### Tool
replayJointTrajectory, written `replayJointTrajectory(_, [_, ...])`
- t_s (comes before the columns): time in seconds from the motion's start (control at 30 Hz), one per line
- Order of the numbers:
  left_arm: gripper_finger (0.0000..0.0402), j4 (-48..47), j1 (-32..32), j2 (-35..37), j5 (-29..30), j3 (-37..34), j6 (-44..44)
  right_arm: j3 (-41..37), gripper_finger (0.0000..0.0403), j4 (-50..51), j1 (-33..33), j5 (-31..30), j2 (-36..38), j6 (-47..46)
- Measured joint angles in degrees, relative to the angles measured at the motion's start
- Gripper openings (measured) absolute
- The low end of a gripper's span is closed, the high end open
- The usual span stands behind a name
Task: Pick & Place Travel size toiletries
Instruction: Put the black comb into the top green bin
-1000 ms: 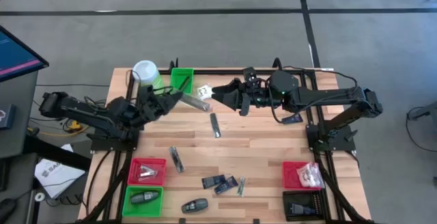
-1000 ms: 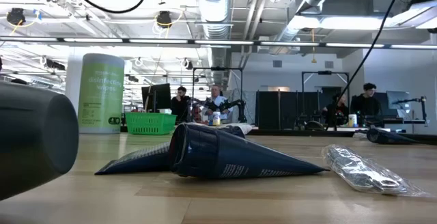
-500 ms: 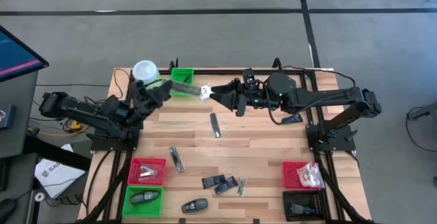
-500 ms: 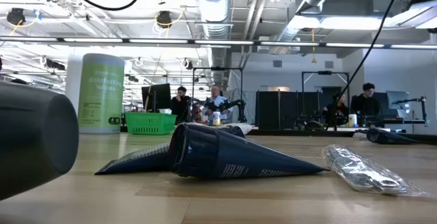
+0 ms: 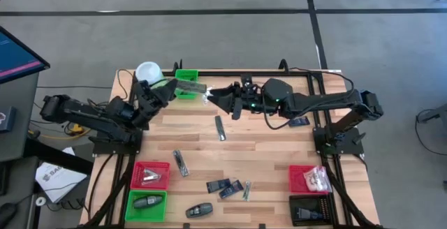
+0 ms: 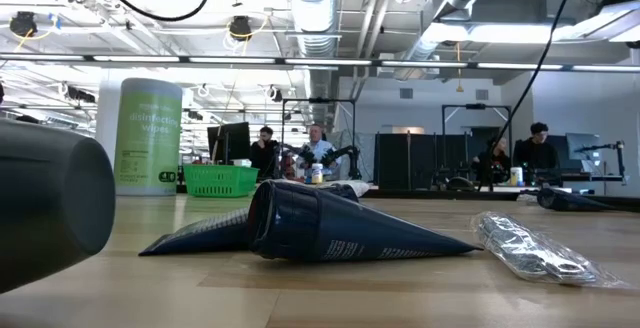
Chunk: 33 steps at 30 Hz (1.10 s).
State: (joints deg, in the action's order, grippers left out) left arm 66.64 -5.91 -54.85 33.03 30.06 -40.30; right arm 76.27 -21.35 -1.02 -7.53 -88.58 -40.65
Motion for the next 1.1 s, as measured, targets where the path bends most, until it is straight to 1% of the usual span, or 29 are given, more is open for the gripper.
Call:
replayJointTrajectory(0.27, [0.0003, 0.5, 0.0, -4.2, -0.5, 0.0, -3.6, 0.0, 0.0249, -0.7, 0.0, 0.1, -1.3, -0.9])
replayJointTrajectory(0.4, [0.0003, 0.9, 0.0, -4.3, -1.5, 0.0, -3.7, 0.3, 0.0247, -0.3, 0.0, 0.1, -1.2, -2.4])
replayJointTrajectory(0.5, [0.0003, 0.8, 0.0, -4.3, -1.5, 0.0, -3.7, 0.1, 0.0234, 0.5, 0.4, 0.2, -1.4, -2.5])
replayJointTrajectory(0.6, [0.0003, 0.7, 0.0, -4.3, -1.5, 0.0, -3.6, 0.2, 0.0207, 1.0, 0.6, 0.2, -1.2, -2.9])
replayJointTrajectory(0.8, [0.0003, 0.7, -0.3, -5.7, -1.6, 0.0, -3.7, 0.2, 0.0137, 1.2, 0.8, 0.2, -1.3, -2.9])
replayJointTrajectory(1.0, [0.0003, 0.3, -0.5, -6.4, -1.9, 0.0, -4.0, 0.2, 0.0081, 3.2, 0.7, 1.4, -1.3, -3.8])
replayJointTrajectory(1.1, [0.0003, 0.3, -0.5, -6.4, -2.4, 0.0, -3.9, 0.2, 0.0038, 5.0, 0.8, 2.3, -1.3, -4.4])
